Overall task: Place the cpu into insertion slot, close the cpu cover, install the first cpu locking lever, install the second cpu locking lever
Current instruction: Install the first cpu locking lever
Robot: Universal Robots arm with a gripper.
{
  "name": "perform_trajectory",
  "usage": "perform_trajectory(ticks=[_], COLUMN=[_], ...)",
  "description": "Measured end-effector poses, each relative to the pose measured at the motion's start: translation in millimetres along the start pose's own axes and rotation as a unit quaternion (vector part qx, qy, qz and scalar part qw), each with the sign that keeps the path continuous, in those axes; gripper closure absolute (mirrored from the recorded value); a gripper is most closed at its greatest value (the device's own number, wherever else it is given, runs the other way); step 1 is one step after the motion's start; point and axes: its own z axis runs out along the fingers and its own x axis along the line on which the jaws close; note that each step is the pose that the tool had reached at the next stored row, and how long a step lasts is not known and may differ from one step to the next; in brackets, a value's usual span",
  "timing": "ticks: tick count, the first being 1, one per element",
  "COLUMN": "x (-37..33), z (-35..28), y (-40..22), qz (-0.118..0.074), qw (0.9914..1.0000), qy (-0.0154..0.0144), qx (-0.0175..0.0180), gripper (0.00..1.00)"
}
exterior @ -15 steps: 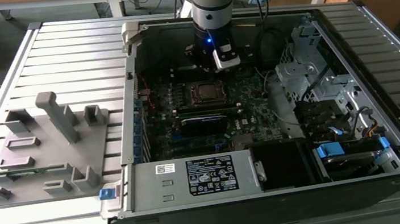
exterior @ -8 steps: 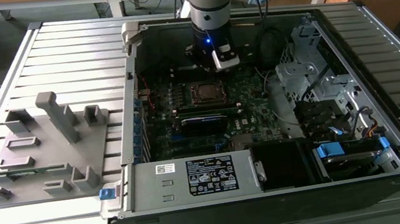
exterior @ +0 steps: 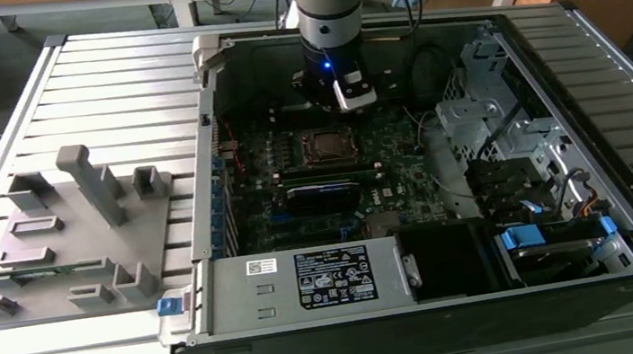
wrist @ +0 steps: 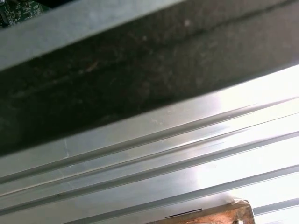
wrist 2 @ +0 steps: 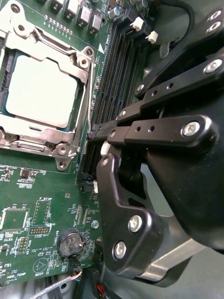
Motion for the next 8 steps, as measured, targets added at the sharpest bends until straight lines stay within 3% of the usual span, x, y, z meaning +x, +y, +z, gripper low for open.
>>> perform_trajectory(ticks=[8], x=[3.1], z=[0.3], y=[-1.9], qz=[0.000], qw=[0.99999], qy=[-0.0030], qx=[-0.0010], gripper=[0.89])
